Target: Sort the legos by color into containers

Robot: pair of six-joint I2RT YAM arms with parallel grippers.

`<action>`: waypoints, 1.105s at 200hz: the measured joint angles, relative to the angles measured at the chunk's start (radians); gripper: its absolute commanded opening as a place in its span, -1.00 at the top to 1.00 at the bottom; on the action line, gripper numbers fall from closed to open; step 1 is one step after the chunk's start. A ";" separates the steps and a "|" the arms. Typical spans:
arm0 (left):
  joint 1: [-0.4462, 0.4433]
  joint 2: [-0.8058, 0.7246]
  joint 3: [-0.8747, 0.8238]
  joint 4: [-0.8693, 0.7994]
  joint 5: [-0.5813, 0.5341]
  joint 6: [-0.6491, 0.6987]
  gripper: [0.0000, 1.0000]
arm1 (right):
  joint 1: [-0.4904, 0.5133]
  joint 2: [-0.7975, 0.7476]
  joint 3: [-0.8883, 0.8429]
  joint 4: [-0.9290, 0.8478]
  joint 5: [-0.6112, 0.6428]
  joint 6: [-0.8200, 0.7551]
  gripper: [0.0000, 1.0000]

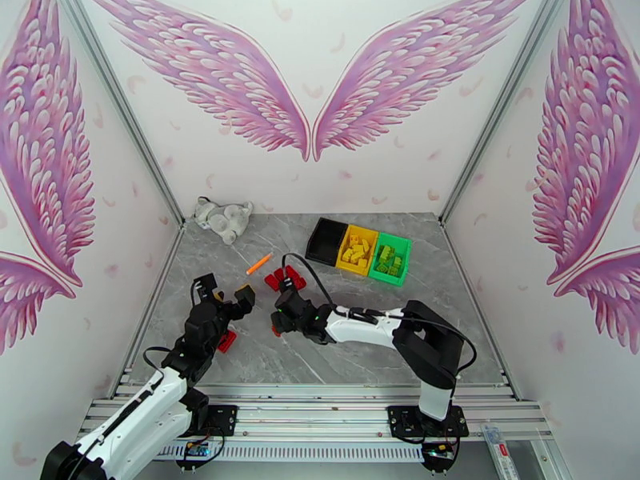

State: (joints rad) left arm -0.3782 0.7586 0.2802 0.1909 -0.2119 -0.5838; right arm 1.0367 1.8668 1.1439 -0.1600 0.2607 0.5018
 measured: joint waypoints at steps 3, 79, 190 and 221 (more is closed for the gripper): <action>0.003 0.000 -0.003 -0.003 0.003 -0.001 -0.98 | 0.003 0.003 0.000 0.001 -0.002 0.000 -0.62; 0.079 -0.008 -0.035 -0.029 0.074 -0.031 -0.97 | 0.034 0.118 0.030 0.045 -0.045 0.022 -0.35; 0.130 0.003 -0.050 0.012 0.171 -0.037 -0.97 | 0.022 0.150 0.056 0.049 0.016 0.026 0.43; 0.127 0.082 -0.045 0.060 0.206 -0.034 -0.97 | -0.038 0.126 0.040 0.047 0.016 0.026 0.48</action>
State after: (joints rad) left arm -0.2508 0.8402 0.2352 0.2504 -0.0063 -0.6182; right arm 0.9985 1.9923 1.1835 -0.1127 0.2771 0.5274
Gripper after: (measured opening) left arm 0.988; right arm 0.289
